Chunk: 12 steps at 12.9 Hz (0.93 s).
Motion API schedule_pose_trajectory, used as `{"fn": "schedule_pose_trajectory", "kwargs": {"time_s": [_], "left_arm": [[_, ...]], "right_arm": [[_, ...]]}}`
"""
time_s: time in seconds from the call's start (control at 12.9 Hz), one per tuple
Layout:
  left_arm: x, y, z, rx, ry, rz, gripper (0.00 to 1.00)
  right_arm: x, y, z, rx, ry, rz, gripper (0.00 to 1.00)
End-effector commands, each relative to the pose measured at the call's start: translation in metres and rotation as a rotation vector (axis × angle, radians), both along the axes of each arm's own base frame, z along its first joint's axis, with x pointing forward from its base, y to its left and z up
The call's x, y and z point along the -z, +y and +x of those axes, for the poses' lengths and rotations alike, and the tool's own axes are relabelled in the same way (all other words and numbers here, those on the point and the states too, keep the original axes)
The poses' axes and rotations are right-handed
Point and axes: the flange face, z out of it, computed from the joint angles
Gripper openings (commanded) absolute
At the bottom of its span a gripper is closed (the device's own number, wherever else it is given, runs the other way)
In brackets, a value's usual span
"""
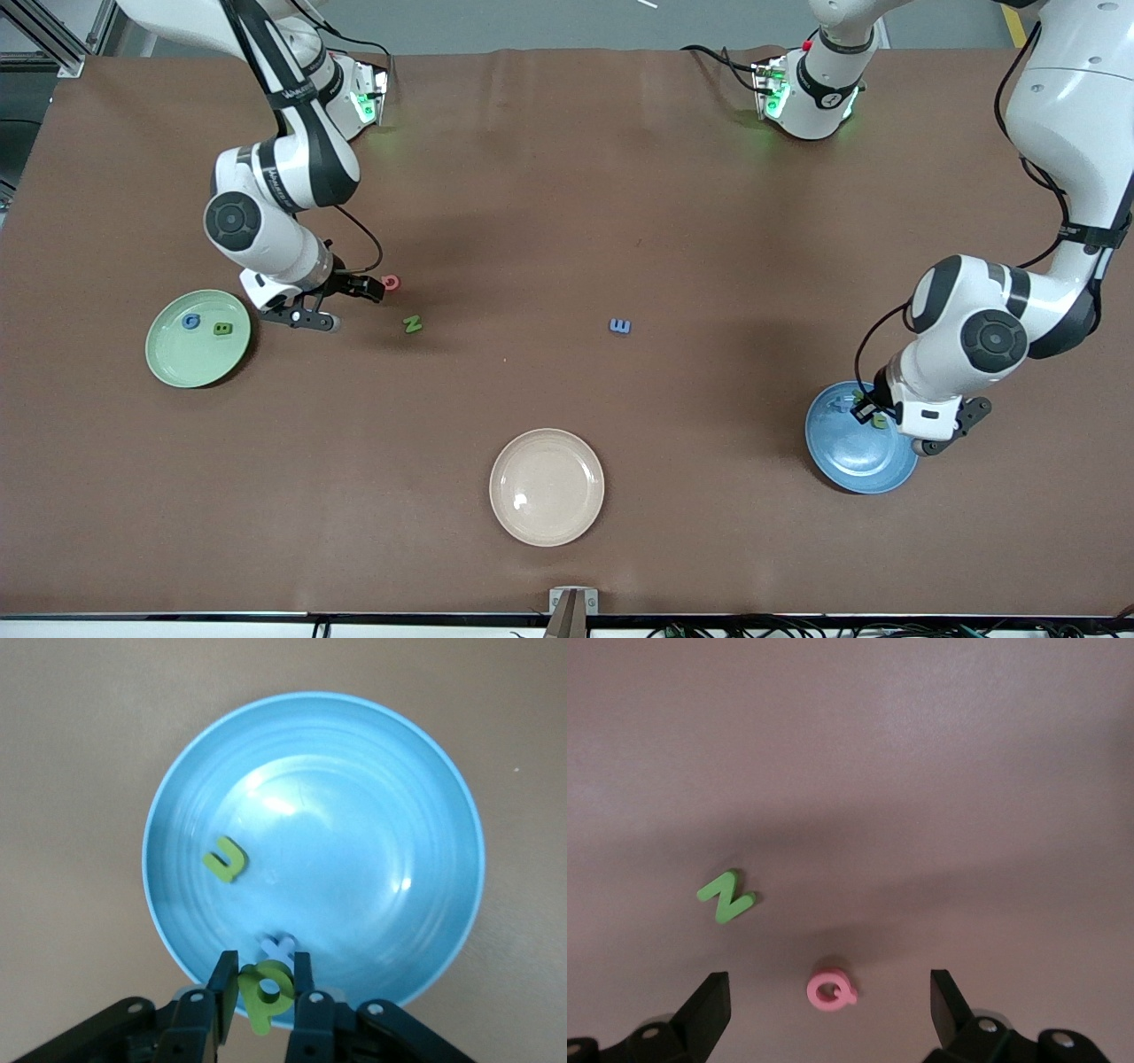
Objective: Sort upper and lower case letters into plates
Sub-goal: 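Grasp the pink Q with the right gripper while the left gripper grasps the E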
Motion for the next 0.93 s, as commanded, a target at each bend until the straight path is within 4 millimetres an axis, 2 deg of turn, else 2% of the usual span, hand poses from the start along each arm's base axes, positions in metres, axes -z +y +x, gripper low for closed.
{"fn": "schedule_pose_trajectory", "kwargs": {"time_s": [0.0,0.08,0.15,0.23,0.31,0.46,0.62,0.85], "left_arm": [[0.006,-0.002,0.007,0.054,-0.014,0.044,0.79],[0.006,-0.002,0.007,0.047,-0.014,0.047,0.94],[0.006,-0.006,0.005,0.045,-0.013,0.046,0.99],[0.003,-0.015,0.004,0.033,-0.010,0.042,0.99],[0.002,-0.033,0.002,0.020,-0.012,0.039,0.99],[0.004,-0.085,-0.008,-0.011,-0.014,0.037,0.99],[0.007,-0.157,-0.026,-0.072,-0.023,0.031,0.99],[0.019,-0.253,-0.064,-0.140,-0.024,0.016,0.88]], "right_arm": [[0.019,0.006,-0.020,0.081,-0.021,-0.012,0.99],[0.025,0.008,-0.025,0.091,-0.020,-0.015,0.99],[0.031,0.015,-0.032,0.099,-0.031,-0.016,0.99],[0.039,0.019,-0.039,0.107,-0.045,-0.016,0.99],[0.046,0.019,-0.042,0.105,-0.059,-0.014,0.99],[0.069,0.022,-0.054,0.093,-0.088,-0.014,0.99],[0.082,0.023,-0.057,0.092,-0.088,-0.019,1.00],[0.085,0.032,-0.064,0.093,-0.078,-0.023,0.99]]}}
